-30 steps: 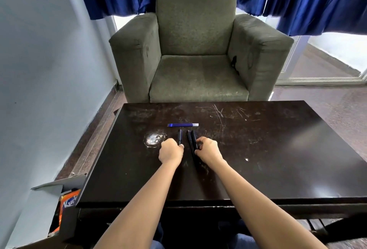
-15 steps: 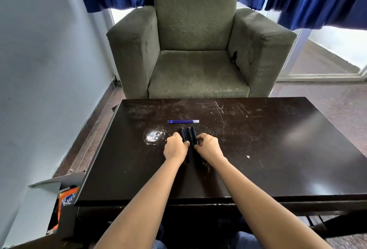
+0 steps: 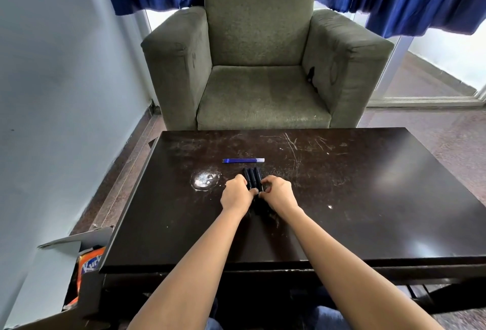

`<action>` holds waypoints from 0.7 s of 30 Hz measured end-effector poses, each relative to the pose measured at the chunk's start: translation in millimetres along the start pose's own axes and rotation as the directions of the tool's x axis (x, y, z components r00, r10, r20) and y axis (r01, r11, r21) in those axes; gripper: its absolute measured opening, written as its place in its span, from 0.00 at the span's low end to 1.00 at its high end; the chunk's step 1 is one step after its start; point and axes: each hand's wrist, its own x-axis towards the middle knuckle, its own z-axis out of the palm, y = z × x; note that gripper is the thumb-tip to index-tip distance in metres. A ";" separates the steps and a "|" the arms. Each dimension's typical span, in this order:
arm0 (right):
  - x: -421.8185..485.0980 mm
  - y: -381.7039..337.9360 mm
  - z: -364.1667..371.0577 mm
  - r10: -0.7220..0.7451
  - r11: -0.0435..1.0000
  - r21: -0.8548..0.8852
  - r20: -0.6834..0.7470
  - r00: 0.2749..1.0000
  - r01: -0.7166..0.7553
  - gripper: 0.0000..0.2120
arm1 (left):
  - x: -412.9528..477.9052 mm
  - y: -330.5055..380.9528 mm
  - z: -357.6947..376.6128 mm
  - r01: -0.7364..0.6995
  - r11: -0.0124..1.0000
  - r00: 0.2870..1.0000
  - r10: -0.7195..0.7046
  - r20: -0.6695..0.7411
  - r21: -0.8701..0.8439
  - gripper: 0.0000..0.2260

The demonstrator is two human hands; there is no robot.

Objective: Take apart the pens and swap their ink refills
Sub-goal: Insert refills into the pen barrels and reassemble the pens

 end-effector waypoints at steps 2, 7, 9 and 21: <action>-1.4 -0.7 0.0 -0.007 1.000 0.014 -0.003 1.000 0.007 0.18 | -0.1 0.7 0.0 0.000 1.000 1.000 0.000 0.007 0.020 0.16; -4.7 -3.5 7.8 -0.001 0.998 0.055 -0.026 1.000 0.002 0.18 | 1.2 -0.2 -3.6 0.006 0.999 1.000 -0.006 0.017 0.050 0.16; -5.6 -5.5 11.3 0.009 0.998 0.067 -0.025 1.000 -0.007 0.18 | 1.7 -2.0 -5.9 0.002 0.998 1.000 -0.003 0.022 0.058 0.16; -3.6 -8.9 15.1 0.006 0.999 0.051 -0.001 1.000 -0.006 0.18 | 2.7 -9.0 -15.0 -0.016 0.992 1.000 0.013 0.028 0.125 0.16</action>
